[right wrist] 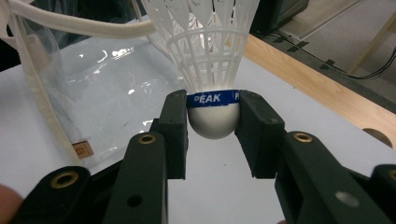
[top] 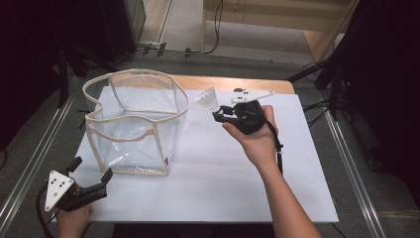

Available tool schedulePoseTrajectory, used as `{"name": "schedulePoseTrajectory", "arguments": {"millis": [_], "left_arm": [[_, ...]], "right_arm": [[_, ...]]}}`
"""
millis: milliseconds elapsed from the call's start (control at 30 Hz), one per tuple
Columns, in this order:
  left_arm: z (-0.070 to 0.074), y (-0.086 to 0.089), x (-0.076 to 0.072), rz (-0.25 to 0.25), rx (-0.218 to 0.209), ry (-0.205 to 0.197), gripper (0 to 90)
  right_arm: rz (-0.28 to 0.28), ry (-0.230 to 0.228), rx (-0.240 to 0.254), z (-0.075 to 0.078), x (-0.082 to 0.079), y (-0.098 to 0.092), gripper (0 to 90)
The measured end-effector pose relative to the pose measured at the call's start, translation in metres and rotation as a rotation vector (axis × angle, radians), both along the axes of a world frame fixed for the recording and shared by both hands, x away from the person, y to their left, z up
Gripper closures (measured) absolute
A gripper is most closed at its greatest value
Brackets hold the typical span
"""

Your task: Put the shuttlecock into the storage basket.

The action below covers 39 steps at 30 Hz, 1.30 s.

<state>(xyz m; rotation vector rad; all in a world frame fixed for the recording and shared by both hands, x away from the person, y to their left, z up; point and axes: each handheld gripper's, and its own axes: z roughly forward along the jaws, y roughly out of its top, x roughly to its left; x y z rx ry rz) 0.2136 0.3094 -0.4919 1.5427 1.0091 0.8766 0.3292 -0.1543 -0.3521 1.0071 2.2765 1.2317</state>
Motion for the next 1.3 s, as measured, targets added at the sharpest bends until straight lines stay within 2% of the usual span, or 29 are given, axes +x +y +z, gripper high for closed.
{"name": "schedulePoseTrajectory", "arguments": {"millis": [333, 700, 1300], "left_arm": [[0.000, 0.000, 0.000, -0.001, -0.002, 0.000, 0.0], [0.000, 0.000, 0.000, -0.003, 0.001, 0.000, 0.0], [0.000, 0.000, 0.000, -0.006, -0.001, 0.001, 0.0]], "right_arm": [[0.002, -0.020, 0.013, 0.010, -0.001, 0.002, 62.3], [0.027, -0.039, 0.021, 0.021, 0.001, 0.013, 62.3], [0.077, -0.047, 0.035, 0.027, 0.004, 0.031, 62.2]]}}
